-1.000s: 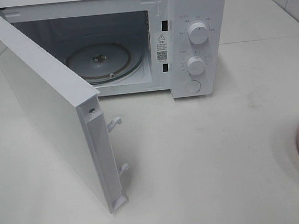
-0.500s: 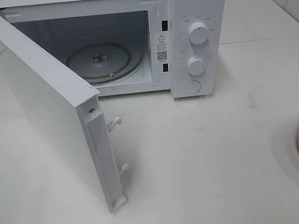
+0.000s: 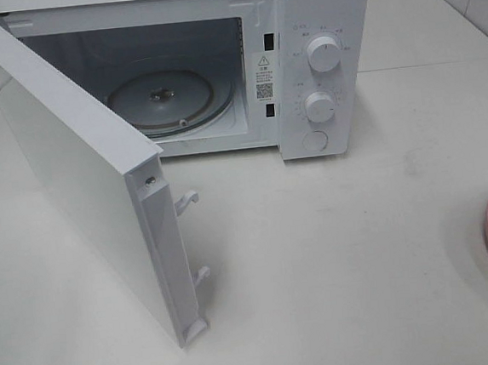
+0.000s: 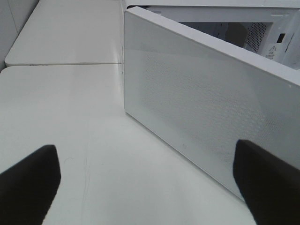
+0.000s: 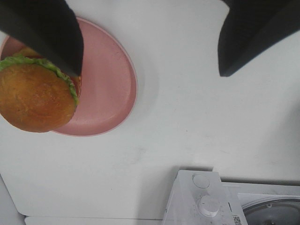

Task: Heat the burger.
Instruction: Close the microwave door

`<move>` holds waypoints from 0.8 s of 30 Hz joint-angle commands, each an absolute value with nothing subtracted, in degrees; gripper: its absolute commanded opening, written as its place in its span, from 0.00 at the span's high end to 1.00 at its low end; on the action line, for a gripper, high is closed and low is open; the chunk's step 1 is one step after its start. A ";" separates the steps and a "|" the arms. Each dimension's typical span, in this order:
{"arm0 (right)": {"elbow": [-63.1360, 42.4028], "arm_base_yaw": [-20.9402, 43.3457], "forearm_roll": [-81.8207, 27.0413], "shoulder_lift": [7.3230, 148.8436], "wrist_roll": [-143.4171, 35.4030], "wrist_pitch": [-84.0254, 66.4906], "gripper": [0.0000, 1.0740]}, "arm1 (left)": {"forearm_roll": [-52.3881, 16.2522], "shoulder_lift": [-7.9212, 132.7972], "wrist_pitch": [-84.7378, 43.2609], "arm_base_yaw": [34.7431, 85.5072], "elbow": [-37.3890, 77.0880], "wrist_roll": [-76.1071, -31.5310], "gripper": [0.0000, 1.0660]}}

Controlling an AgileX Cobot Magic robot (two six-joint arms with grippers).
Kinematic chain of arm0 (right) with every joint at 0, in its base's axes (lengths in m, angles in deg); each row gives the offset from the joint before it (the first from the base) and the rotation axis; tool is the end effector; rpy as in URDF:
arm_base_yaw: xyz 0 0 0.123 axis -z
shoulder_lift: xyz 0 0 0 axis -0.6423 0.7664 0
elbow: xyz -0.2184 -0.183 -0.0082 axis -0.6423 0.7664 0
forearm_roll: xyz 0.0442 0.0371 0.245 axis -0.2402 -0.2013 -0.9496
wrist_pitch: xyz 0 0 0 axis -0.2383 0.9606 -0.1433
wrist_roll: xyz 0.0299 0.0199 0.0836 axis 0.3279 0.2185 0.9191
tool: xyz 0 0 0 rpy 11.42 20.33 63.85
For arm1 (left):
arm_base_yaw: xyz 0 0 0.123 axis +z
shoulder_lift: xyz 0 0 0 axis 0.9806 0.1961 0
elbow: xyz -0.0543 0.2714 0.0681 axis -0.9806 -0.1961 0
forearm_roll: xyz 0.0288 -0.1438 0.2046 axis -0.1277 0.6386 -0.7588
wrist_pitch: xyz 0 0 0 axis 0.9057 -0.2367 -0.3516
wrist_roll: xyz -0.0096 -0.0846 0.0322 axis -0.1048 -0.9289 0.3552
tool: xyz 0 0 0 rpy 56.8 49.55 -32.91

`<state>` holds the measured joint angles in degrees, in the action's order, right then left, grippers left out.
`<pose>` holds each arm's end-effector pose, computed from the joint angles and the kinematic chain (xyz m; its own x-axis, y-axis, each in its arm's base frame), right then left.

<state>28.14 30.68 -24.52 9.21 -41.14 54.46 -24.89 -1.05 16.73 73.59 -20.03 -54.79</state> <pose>-0.0053 -0.0045 0.2811 -0.4362 0.0513 -0.8984 -0.0727 0.9931 0.0920 0.0125 -0.0104 0.3038 -0.3141 -0.0131 -0.9493 0.1719 0.9826 -0.0704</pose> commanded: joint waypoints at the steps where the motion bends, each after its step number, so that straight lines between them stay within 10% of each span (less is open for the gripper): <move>1: 28.25 31.08 -24.64 7.72 -41.72 54.00 0.29 | -24.37 1.65 13.18 73.70 -19.63 -55.25 0.19; 9: 28.25 31.08 -24.64 7.72 -41.72 54.00 0.29 | -23.57 12.30 9.91 73.70 -19.63 -55.25 0.49; 14: 28.25 31.08 -24.64 7.72 -41.72 54.00 0.29 | -22.54 21.01 6.76 73.70 -19.68 -55.25 0.94; 24: 28.25 31.08 -24.64 7.72 -41.72 54.00 0.29 | -18.47 31.27 -17.36 73.65 -28.22 -50.61 1.00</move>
